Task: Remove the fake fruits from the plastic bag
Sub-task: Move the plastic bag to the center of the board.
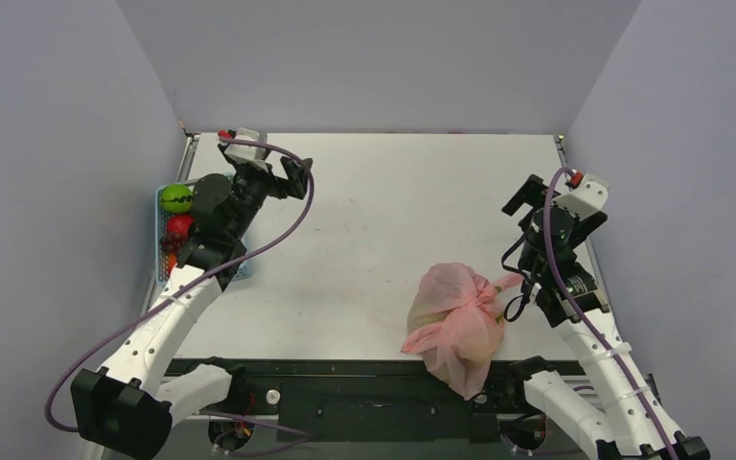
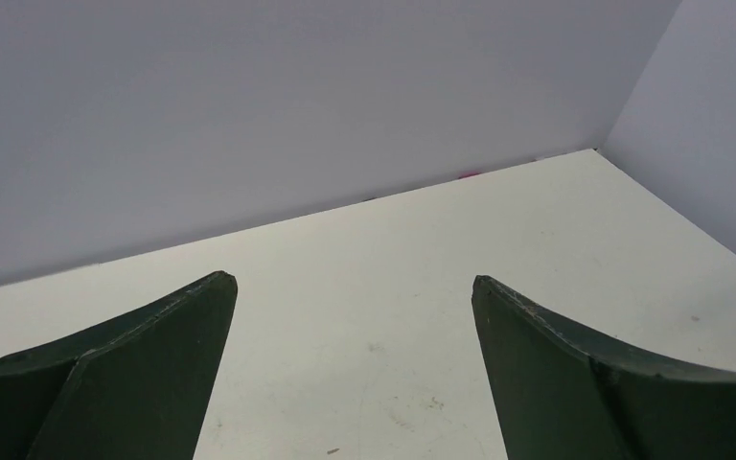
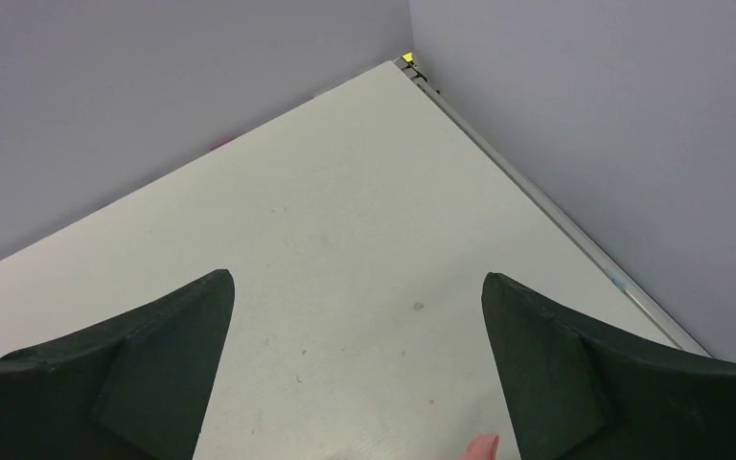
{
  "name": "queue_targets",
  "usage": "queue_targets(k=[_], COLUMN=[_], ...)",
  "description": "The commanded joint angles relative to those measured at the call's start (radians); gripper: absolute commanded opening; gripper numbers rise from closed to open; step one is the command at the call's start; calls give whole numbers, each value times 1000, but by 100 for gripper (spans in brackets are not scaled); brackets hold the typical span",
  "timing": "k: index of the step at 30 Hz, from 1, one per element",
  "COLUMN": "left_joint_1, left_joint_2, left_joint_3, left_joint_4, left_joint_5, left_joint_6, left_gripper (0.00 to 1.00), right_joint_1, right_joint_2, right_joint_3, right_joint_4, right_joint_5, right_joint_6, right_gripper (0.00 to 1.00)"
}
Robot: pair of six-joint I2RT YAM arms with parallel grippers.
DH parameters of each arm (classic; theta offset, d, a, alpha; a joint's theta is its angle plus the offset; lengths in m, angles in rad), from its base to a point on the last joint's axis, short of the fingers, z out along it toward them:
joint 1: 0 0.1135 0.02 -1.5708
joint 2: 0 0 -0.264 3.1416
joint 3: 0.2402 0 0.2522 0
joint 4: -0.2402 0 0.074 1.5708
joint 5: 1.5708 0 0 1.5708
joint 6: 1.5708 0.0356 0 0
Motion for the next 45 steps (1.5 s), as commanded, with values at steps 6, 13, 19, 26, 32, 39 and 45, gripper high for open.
queue_targets(k=[6,13,19,26,32,39,45], left_joint_1=[-150,-287,-311,-320,-320,-331,-340], left_joint_2=[4,33,101,123,130,170,219], left_joint_3=[-17,-33,10,33,34,47,79], left_joint_4=[-29,-53,-101,-126,-134,-154,-198], left_joint_5=[30,7,45,103,112,117,146], left_joint_6=[67,88,66,59,64,74,83], left_gripper=[93,93,92,92,92,91,89], right_joint_1=[6,3,7,35,77,95,97], right_joint_2=[-34,-37,-30,48,98,237,305], right_joint_3=[88,58,-45,-125,-170,-195,-145], right_joint_4=[-262,-485,-569,-587,-498,-329,-199], right_joint_5=[-144,-353,-594,-741,-725,-792,-782], right_joint_6=[180,296,319,281,292,311,360], right_gripper=[97,97,97,96,87,59,20])
